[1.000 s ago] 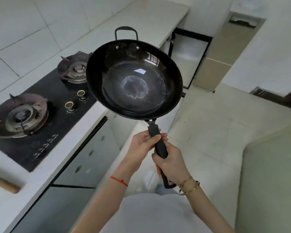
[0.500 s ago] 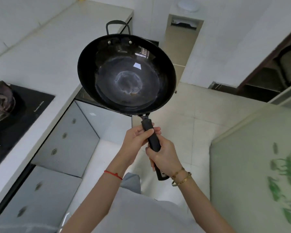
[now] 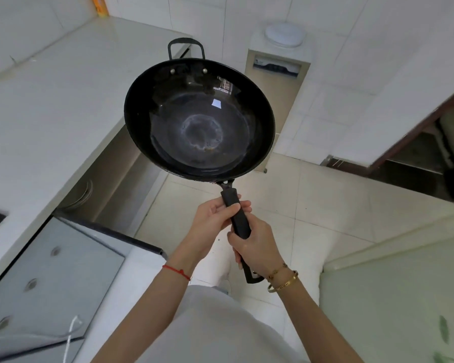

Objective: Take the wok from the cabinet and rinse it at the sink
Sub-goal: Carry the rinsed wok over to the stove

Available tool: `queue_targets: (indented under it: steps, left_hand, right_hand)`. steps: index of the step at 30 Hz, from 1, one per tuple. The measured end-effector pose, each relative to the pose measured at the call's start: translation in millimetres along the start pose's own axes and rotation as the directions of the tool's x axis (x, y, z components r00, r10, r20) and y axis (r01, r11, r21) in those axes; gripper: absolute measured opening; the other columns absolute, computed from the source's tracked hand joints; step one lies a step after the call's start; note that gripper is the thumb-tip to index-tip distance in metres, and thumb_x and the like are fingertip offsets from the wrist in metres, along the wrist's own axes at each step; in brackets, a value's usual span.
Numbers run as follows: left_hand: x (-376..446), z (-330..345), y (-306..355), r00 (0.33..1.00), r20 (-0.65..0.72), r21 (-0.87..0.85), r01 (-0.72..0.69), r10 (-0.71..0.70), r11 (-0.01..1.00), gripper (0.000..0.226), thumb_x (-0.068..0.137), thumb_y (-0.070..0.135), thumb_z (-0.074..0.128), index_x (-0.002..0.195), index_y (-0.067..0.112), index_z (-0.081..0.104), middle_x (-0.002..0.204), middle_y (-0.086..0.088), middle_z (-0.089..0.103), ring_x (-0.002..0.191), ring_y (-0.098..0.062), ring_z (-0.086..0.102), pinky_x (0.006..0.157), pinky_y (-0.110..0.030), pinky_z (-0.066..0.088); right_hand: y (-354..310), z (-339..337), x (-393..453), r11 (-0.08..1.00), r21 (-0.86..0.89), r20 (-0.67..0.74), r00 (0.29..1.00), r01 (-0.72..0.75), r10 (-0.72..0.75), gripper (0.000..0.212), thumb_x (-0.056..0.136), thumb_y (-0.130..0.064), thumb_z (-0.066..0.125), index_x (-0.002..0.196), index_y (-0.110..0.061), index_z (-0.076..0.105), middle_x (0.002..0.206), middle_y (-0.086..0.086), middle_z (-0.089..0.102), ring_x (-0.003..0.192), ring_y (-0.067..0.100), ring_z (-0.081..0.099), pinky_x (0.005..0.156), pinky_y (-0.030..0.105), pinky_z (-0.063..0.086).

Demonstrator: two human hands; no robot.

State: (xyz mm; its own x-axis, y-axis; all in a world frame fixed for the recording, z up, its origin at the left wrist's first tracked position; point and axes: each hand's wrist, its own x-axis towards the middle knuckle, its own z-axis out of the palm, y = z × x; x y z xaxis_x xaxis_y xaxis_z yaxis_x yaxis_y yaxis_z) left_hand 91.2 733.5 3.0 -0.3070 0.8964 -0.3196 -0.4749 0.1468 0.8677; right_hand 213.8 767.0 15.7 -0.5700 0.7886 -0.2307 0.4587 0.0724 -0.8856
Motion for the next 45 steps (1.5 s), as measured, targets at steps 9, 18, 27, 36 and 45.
queue_targets:
  steps: [9,18,27,36,45]
  left_hand:
    - [134,22,47,0.994,-0.109,-0.006,-0.021,0.02,1.0,0.03,0.096,0.001,0.053,0.125,-0.001,0.059,0.113,-0.015,0.073,0.105,-0.023,0.07,0.093,-0.029,0.056]
    - [265,19,79,0.945,-0.312,-0.052,-0.12,0.098,0.991,0.028,0.096,0.005,0.054,0.122,-0.004,0.06,0.112,-0.014,0.073,0.103,-0.021,0.071,0.089,-0.025,0.056]
    - [340,-11,127,0.782,-0.602,-0.109,-0.283,0.164,0.953,0.023,0.097,0.004,0.053,0.116,-0.005,0.062,0.115,-0.019,0.071,0.104,-0.023,0.07,0.092,-0.028,0.056]
    - [350,-105,160,0.584,-0.794,-0.119,-0.426,0.172,0.897,0.017,0.097,0.005,0.052,0.104,0.005,0.067,0.114,-0.017,0.071,0.107,-0.025,0.068,0.092,-0.029,0.055]
    - [309,-265,199,0.442,-0.89,-0.135,-0.487,0.11,0.863,0.02,0.098,0.006,0.051,0.11,0.0,0.066,0.115,-0.02,0.071,0.109,-0.028,0.068,0.089,-0.028,0.056]
  right_hand:
    - [-14,-57,146,0.996,-0.041,0.072,0.994,0.08,-0.077,0.009,0.087,-0.007,0.062,0.088,-0.008,0.054,0.059,0.0,0.055,0.036,0.007,0.055,0.043,0.022,0.054]
    - [-25,-90,307,0.983,-0.072,0.281,0.949,0.167,-0.141,0.008,0.086,-0.007,0.062,0.088,-0.009,0.055,0.059,0.001,0.057,0.036,0.01,0.056,0.044,0.027,0.055]
    - [-72,-76,433,0.971,-0.042,0.58,0.797,0.237,-0.169,0.012,0.083,-0.001,0.057,0.083,-0.013,0.054,0.051,0.009,0.055,0.038,0.02,0.053,0.041,0.035,0.052]
    - [-119,23,502,0.925,-0.029,0.781,0.586,0.379,-0.216,0.006,0.084,-0.005,0.059,0.088,-0.008,0.056,0.053,0.007,0.057,0.038,0.015,0.054,0.044,0.034,0.052]
    - [-187,192,512,0.926,0.016,0.839,0.498,0.378,-0.217,0.017,0.085,-0.007,0.061,0.076,-0.019,0.053,0.056,0.004,0.056,0.033,0.008,0.051,0.037,0.02,0.041]
